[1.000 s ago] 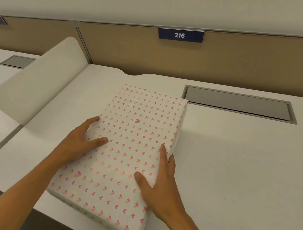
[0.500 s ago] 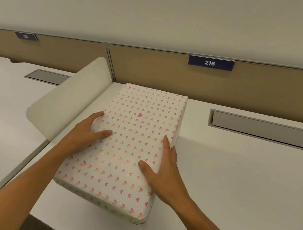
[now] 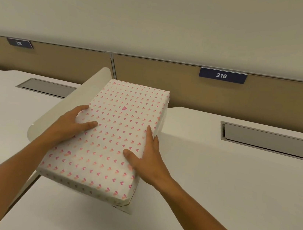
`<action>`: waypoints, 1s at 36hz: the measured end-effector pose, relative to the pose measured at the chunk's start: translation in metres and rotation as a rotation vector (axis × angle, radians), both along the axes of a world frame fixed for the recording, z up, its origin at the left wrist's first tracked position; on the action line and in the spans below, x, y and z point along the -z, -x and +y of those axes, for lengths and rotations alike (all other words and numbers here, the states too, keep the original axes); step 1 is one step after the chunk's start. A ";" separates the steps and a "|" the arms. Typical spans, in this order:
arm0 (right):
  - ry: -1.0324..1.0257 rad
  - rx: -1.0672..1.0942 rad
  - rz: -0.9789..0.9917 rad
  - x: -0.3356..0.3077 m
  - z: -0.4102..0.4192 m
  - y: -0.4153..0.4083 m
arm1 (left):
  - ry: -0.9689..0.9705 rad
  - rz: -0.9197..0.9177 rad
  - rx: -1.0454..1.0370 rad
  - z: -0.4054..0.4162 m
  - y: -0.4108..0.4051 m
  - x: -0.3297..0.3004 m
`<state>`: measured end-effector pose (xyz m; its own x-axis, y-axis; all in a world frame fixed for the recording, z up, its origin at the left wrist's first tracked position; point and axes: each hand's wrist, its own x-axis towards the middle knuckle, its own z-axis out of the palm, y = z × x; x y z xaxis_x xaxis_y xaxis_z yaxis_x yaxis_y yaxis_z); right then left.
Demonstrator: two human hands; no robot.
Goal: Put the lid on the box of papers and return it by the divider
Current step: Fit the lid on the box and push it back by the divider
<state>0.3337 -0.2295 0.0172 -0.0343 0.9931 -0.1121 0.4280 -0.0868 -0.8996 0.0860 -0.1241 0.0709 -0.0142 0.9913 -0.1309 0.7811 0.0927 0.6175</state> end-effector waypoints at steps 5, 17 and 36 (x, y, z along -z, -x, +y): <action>-0.008 0.000 -0.001 -0.003 0.038 0.018 | -0.006 -0.010 -0.014 0.034 0.018 0.000; 0.010 -0.034 0.006 0.002 0.128 0.041 | 0.002 -0.044 -0.019 0.121 0.048 0.008; 0.093 -0.031 -0.047 0.044 0.211 0.053 | 0.054 -0.042 -0.018 0.208 0.066 0.063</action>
